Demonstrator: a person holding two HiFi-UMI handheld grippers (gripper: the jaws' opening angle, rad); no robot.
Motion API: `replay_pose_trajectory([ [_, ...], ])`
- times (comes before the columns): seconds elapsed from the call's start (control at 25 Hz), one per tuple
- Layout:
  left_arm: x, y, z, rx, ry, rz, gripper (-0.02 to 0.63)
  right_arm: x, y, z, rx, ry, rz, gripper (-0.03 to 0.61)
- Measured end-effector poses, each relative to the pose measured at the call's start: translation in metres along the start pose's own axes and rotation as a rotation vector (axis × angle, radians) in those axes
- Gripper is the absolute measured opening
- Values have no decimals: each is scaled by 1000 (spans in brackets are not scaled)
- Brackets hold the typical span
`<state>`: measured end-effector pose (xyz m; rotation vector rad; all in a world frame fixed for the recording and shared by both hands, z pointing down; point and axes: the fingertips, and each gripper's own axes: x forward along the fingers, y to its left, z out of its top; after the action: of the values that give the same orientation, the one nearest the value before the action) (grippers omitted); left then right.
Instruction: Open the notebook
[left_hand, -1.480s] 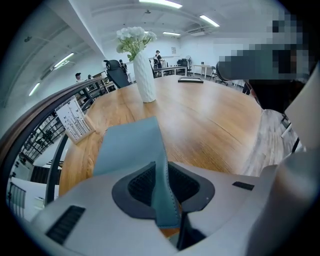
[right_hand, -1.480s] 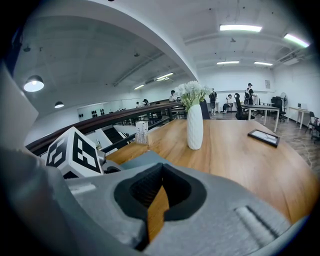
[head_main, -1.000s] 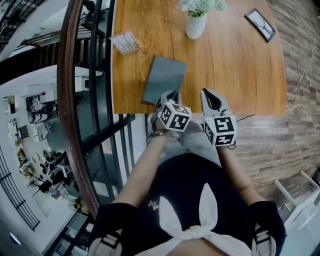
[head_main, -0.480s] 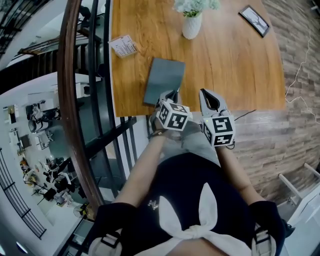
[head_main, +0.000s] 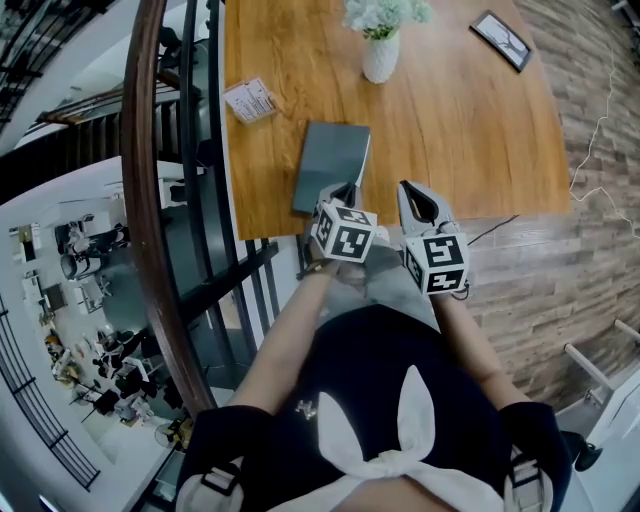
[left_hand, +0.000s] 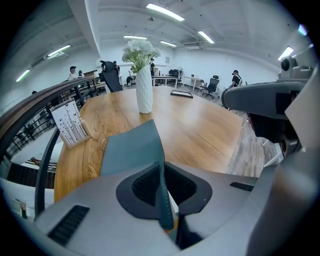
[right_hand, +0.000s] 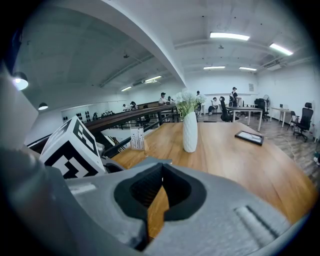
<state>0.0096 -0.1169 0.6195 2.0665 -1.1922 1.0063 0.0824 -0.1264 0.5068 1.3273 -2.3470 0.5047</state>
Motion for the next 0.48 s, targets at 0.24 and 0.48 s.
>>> replay_pose_trajectory([
  [0.24, -11, 4, 4, -10, -19, -21, 41, 1, 8, 2, -1, -4, -3, -2],
  [0.48, -22, 11, 11, -31, -38, -40, 40, 4, 17, 6, 0, -12, -9, -2],
])
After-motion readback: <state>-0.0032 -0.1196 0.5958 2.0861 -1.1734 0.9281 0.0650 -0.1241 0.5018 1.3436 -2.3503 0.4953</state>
